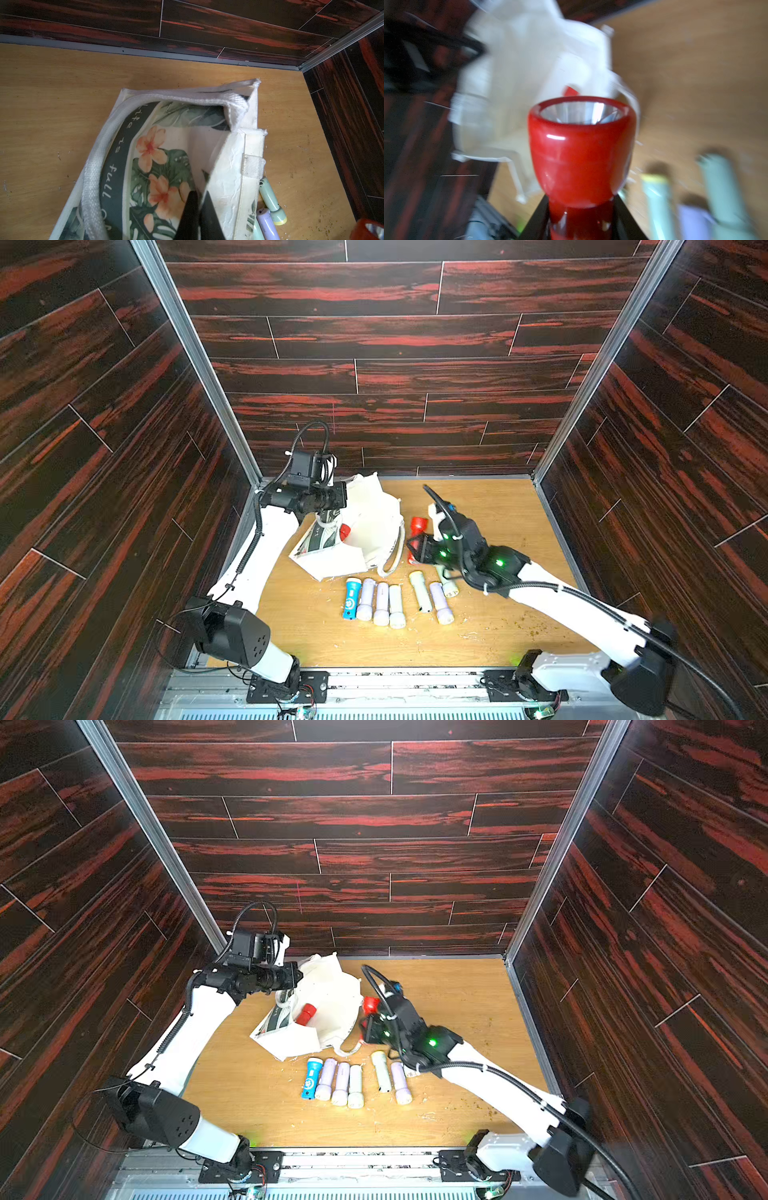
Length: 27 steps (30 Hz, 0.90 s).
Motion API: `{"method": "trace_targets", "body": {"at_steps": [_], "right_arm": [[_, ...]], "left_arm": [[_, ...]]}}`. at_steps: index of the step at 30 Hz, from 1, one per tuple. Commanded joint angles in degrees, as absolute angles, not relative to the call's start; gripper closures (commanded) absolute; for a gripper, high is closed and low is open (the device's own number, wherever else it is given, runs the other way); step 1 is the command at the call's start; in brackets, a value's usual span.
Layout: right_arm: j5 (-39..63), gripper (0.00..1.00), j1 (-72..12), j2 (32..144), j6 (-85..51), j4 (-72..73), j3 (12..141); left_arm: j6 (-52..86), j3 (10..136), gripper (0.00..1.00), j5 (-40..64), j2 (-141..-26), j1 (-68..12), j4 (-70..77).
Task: Put the flashlights into the tote bags
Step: Pick up the flashlight from the center of the board, then place the flashlight in the canvas bag.
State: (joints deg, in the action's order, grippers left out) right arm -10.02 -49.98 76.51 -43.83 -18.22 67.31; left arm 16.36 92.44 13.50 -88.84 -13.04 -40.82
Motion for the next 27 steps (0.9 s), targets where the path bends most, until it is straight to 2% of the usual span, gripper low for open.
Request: {"method": "trace_targets", "body": {"at_steps": [1,14,27], "right_arm": [[-7.0,1.0,-50.3,83.1,-43.0,-14.2,73.5],[-3.3,1.0,-50.2,103.2,-44.6,-20.2,89.4],[2.3,1.0,-50.0,117.8,-47.7,-20.1,100.7]], "left_arm": [[16.4,92.1,1.0,14.8,-87.2,-13.2,-40.5],[17.6,91.4,1.0,15.5,-86.1,-13.2,-40.0],[19.1,90.9,1.0,15.4,-85.1,-13.4,-40.4]]}}
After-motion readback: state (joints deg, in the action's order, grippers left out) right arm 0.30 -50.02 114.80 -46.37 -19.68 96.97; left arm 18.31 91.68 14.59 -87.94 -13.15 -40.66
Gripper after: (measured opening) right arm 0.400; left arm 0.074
